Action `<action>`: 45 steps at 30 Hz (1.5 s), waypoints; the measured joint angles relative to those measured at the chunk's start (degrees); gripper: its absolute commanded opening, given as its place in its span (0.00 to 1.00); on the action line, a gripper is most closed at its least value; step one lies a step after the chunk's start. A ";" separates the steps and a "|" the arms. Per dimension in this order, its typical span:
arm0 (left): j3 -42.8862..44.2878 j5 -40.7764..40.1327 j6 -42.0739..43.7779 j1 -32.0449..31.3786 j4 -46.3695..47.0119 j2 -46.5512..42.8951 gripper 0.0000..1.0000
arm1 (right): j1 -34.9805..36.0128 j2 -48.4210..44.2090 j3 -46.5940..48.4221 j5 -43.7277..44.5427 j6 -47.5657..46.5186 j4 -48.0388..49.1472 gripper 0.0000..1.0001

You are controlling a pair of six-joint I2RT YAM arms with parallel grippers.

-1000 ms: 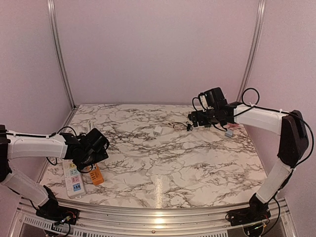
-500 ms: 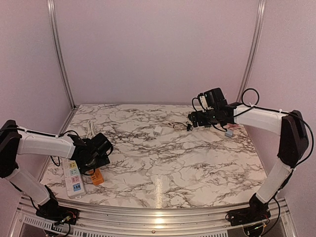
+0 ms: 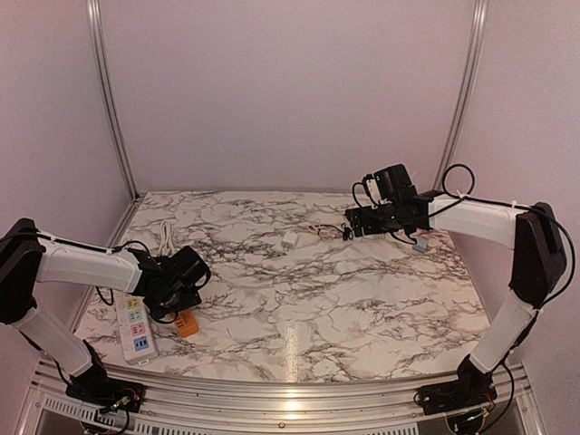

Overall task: Insert the plug
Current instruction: Move the socket to the center of the board.

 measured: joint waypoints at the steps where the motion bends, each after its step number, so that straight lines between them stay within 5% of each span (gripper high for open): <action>1: 0.00 0.13 0.11 -0.11 0.28 0.15 0.69 | 0.00 0.00 0.00 0.00 0.00 0.00 0.90; 5: -0.04 0.90 0.61 -0.59 1.70 0.96 0.65 | 0.00 -0.09 -0.46 -0.02 0.20 0.33 0.90; 8: -0.04 1.40 1.01 -1.01 2.60 1.57 0.50 | 0.00 -0.11 -0.74 -0.04 0.37 0.42 0.90; 12: 0.00 1.31 2.03 -1.79 3.43 1.75 0.42 | 0.00 -0.11 -0.74 -0.04 0.44 0.44 0.90; 31: 6.64 0.50 17.92 -9.29 12.37 10.36 0.38 | 0.00 -0.11 -0.72 0.02 0.55 0.39 0.91; 45: 14.93 11.96 39.39 -12.76 25.83 19.76 0.34 | 0.00 -0.11 -0.72 0.09 0.55 0.37 0.91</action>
